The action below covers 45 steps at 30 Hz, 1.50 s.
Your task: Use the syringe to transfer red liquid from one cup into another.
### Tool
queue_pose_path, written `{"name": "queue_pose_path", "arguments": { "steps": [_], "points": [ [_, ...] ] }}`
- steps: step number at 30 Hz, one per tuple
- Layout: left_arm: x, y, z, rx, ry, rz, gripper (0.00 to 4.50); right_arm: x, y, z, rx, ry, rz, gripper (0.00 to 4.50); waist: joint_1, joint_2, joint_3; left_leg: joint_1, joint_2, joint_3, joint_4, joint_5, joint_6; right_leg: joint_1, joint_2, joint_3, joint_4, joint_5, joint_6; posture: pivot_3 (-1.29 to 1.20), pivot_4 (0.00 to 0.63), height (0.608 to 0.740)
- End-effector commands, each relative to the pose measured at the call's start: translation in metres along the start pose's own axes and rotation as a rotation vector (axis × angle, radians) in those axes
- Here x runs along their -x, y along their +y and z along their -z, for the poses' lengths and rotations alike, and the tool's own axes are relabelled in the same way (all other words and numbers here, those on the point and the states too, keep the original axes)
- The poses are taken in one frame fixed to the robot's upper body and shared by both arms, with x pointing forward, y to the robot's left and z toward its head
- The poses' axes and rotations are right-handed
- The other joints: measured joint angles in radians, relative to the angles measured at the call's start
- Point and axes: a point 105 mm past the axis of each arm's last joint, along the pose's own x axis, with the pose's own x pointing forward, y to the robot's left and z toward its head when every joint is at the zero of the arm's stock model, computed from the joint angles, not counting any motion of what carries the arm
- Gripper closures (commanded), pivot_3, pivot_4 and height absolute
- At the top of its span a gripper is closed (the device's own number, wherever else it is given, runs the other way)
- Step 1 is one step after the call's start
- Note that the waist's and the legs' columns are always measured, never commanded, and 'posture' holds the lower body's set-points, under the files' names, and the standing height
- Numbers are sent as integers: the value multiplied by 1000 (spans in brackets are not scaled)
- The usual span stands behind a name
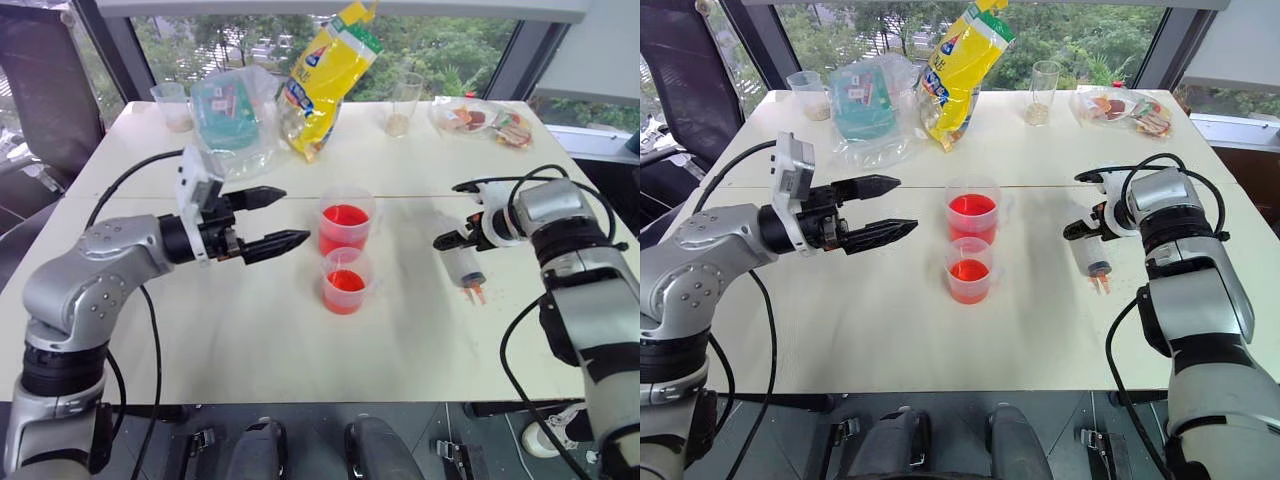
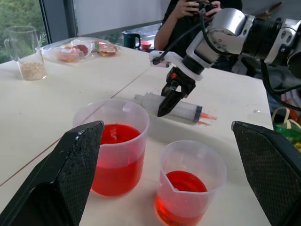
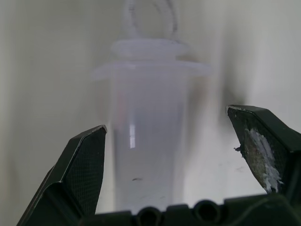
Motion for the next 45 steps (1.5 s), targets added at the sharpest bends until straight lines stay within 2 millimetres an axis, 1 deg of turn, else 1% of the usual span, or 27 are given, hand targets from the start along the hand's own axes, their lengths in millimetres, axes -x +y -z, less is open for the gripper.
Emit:
{"name": "queue_pose_path", "arguments": {
  "steps": [1, 2, 6, 7, 10, 11, 12, 14, 15, 16, 17, 18, 20, 21, 22, 24, 26, 28, 30, 32, 35, 37, 40, 45],
  "points": [
    [4, -2, -9, -53, -16, -8, 0, 1, 1, -8, 13, -26, -1, 570, -1, 0, 0, 0, 0, 0, 0, 0, 0, 0, 0, 0, 0, 0, 0, 0, 150, 740],
    [5, -2, -9, -54, -15, -9, 0, 0, 3, -8, 13, -24, -6, 892, -1, 0, 0, 0, 0, 0, 0, 0, 0, 0, 0, 0, 0, 0, 0, 0, 150, 740],
    [5, -2, -12, -60, -14, -8, 0, -2, 10, -10, 19, -21, -25, 2925, -3, 0, 0, 0, 0, 0, 0, 0, 0, 0, 0, 0, 0, 0, 0, 0, 150, 740],
    [7, -1, -12, -61, -13, -8, 0, -3, 12, -12, 20, -21, -32, 3085, -4, 0, 0, 0, 0, 0, 0, 0, 0, 0, 1, 0, 1, 0, 0, 0, 150, 740],
    [6, 0, -14, -68, -10, -8, 0, 4, 14, -20, 12, -48, -40, 3085, -3, 0, 0, 1, 0, 0, 0, 0, 0, 0, 1, 0, 1, 0, 0, 0, 150, 740],
    [5, 2, -15, -73, -7, -9, 0, 12, 14, -29, 11, -87, -39, 3085, -3, 0, 0, 1, 0, 0, 0, 0, 0, 0, 0, 0, 1, 0, 0, 0, 150, 740],
    [5, 4, -17, -78, -6, -12, 0, 22, 16, -45, 18, -163, -44, 3085, -2, 0, 0, 1, 0, 0, 0, 0, 0, 0, 0, 0, 1, 0, 0, 0, 150, 740],
    [9, 8, -20, -83, -6, -17, 0, 38, 25, -68, 26, -282, -67, 3085, -2, 1, 1, 0, 0, 0, 0, 0, 0, -1, 0, 0, 1, 0, 0, 0, 150, 740],
    [9, 10, -22, -84, -9, -18, 0, 54, 34, -87, 55, -405, -102, 3085, -2, 1, 1, 0, 0, 1, 0, 0, 0, -2, 0, 0, 1, 0, 0, 0, 150, 740],
    [9, 12, -24, -84, -10, -19, 0, 65, 41, -99, 76, -489, -124, 3085, -1, 1, 1, 0, 0, 1, -1, 0, 0, -2, 0, 0, 1, 0, 0, 0, 150, 740],
    [8, 15, -25, -86, -11, -19, 0, 85, 52, -116, 104, -636, -166, 3085, -1, 1, 1, -1, 0, 1, -1, 0, 0, -3, 1, 0, 1, 0, 0, 0, 150, 740],
    [8, 17, -26, -88, -10, -19, 0, 99, 61, -126, 119, -732, -189, 3085, -1, 1, 1, -1, 0, 1, -2, 0, 0, -3, 1, 0, 1, 0, 0, 0, 150, 740],
    [5, 20, -27, -90, -8, -14, 0, 136, 84, -145, 133, -976, -276, 3085, -1, 1, 1, -1, 1, 1, -3, 0, 0, -4, 1, 0, 1, 0, 0, 0, 150, 740],
    [4, 21, -27, -90, -4, -7, 0, 150, 98, -150, 142, -1075, -330, 3085, -1, 1, 1, -1, 1, 1, -3, 0, 0, -4, 1, 0, 1, 0, 0, 0, 150, 740],
    [5, 22, -26, -90, 0, -2, 0, 159, 107, -151, 145, -1140, -365, 3085, 0, 1, 1, -1, 1, 1, -3, 0, 0, -4, 1, 0, 1, 0, 0, 0, 150, 740],
    [4, 23, -25, -87, 5, 8, 0, 171, 131, -150, 176, -1273, -443, 3085, 0, 1, 0, -1, 1, 0, -3, 0, -1, -3, 1, 0, 0, 0, 0, 0, 150, 740],
    [3, 22, -25, -86, 5, 16, 0, 171, 147, -146, 145, -1343, -506, 3085, 2, 0, 0, -1, 0, 0, -2, 0, -1, -2, 0, 0, 0, 0, 0, 0, 150, 740],
    [0, 22, -27, -85, 1, 22, 0, 163, 162, -138, 151, -1389, -539, 3085, 3, 0, 0, -1, 0, 0, -1, 0, 0, -2, -1, 0, 1, 0, 0, 0, 150, 740],
    [-2, 22, -28, -88, 3, 32, 0, 148, 170, -128, 151, -1403, -543, 3085, 3, 0, 0, -1, 0, 0, -1, 0, 0, -2, -1, -1, 1, 0, 0, 0, 150, 740],
    [-3, 22, -28, -89, 3, 35, 0, 137, 175, -121, 150, -1412, -541, 3085, 2, 0, 0, -1, 0, 0, -1, 0, 0, -2, -1, 0, 1, 0, 0, 0, 150, 740],
    [-8, 27, -32, -94, -6, 35, 0, 112, 181, -109, 136, -1411, -529, 3085, 0, 0, 0, -1, 0, 0, -1, 0, -1, -2, 0, 0, 1, 0, 0, 0, 150, 740],
    [-12, 30, -33, -97, -12, 36, 0, 103, 185, -103, 140, -1411, -525, 3085, -1, 0, 0, -1, 0, 0, -1, 0, -1, -2, 0, 0, 2, 0, 0, 0, 150, 740],
    [-25, 36, -41, -107, -48, 44, 0, 85, 192, -92, 149, -1389, -523, 3085, -1, 0, 0, -1, 0, 0, -1, 1, -1, -3, 0, 0, 2, 0, 0, 0, 150, 740],
    [-42, 41, -46, -117, -69, 74, 0, 69, 201, -82, 167, -1363, -516, 3085, 0, 0, 0, -1, 0, 0, -1, 1, -2, -3, 1, -1, 2, 0, 0, 0, 150, 740]
  ]
}}
